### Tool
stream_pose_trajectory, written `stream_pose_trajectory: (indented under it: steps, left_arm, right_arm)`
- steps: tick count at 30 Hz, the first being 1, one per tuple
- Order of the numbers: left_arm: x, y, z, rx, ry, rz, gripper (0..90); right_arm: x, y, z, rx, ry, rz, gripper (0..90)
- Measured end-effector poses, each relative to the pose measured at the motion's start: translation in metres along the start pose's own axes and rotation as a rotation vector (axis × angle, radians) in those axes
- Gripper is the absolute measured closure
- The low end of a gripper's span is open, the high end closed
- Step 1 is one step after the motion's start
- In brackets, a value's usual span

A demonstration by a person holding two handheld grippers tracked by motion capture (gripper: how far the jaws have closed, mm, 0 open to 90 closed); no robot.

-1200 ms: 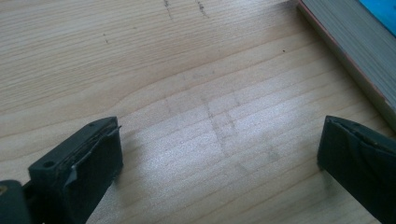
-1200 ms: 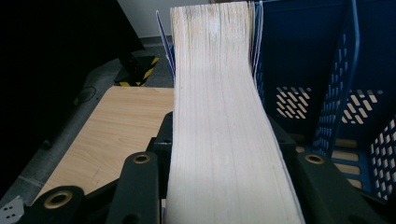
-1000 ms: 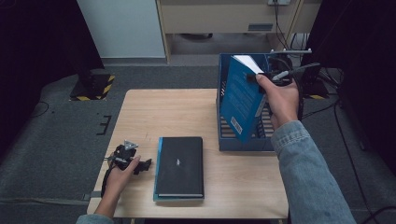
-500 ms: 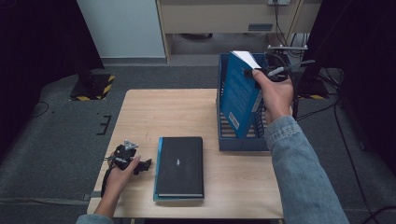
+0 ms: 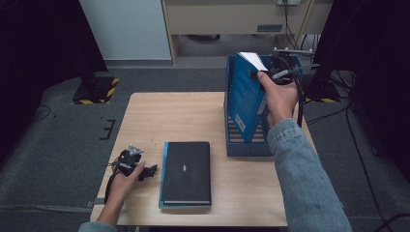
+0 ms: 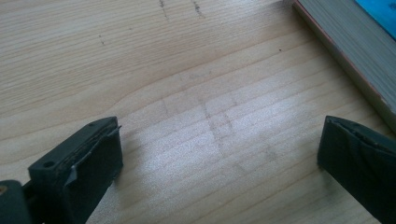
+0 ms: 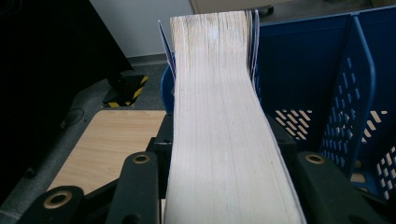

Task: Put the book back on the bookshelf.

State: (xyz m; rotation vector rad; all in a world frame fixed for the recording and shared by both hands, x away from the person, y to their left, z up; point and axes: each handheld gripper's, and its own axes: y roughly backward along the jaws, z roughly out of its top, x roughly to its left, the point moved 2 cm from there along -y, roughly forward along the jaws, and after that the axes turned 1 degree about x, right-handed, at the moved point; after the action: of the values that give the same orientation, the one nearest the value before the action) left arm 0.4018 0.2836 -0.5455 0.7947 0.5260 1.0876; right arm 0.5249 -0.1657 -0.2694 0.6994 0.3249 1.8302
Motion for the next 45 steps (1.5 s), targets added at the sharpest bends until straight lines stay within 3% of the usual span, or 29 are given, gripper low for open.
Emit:
stream_pose_trajectory:
  steps: [24, 45]
  left_arm:
    - [0.0, -0.001, 0.001, -0.001, -0.003, -0.002, 0.0]
    - [0.0, -0.001, 0.001, 0.002, -0.008, -0.006, 0.0]
  right_arm:
    - [0.005, -0.012, -0.007, 0.0, 0.025, -0.009, 58.7]
    - [0.002, -0.024, -0.013, -0.018, 0.008, -0.013, 58.6]
